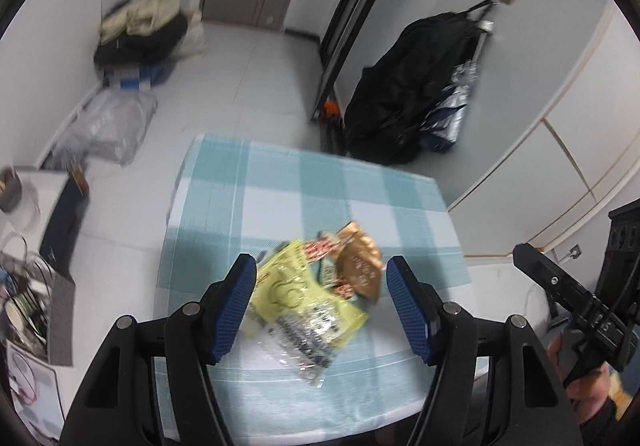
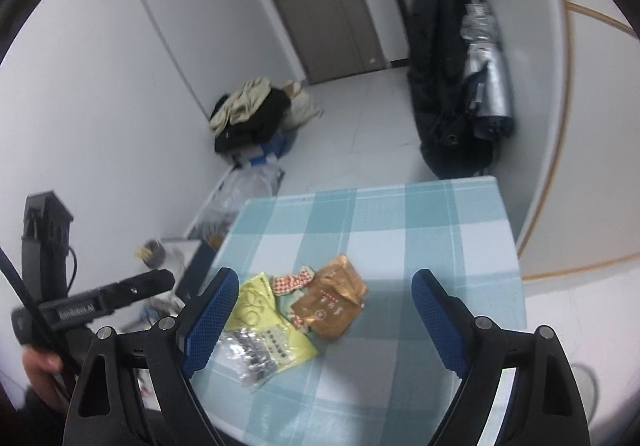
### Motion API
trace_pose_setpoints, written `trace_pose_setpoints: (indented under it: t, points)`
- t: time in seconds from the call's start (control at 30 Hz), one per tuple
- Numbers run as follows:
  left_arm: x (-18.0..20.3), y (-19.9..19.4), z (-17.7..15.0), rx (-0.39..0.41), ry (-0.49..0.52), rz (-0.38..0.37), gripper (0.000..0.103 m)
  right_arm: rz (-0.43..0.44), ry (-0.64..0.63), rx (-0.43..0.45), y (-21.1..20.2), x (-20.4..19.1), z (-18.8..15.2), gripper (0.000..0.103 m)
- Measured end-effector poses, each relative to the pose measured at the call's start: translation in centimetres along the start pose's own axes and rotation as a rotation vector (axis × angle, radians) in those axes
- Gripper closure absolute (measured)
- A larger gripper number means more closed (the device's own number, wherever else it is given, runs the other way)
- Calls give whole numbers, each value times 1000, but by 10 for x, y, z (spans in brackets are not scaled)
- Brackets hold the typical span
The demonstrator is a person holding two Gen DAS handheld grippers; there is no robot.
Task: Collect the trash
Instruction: 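Grasp the yellow wrapper with the left gripper and lift it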
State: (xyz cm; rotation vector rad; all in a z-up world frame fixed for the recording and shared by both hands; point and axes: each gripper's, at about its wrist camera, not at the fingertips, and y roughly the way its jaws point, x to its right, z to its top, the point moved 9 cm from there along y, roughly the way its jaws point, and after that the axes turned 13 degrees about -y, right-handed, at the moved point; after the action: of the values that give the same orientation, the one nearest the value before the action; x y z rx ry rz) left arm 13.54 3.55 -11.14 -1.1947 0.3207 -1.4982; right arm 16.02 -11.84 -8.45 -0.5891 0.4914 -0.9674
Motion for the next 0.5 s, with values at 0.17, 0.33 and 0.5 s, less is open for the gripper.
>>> trace_pose_setpoints:
  t: [0.17,0.33,0.5]
  points:
    - [-21,23,1,-135,-52,-53,39,-27,-128,-59,36,-7,6,14]
    - [-27,47,-9,-240,89,-6,39,-14,-107,-105,60,1,7,14]
    - [-39,63,-16,-315,116,-6,39,16,-115,-121,72,-3,10,14]
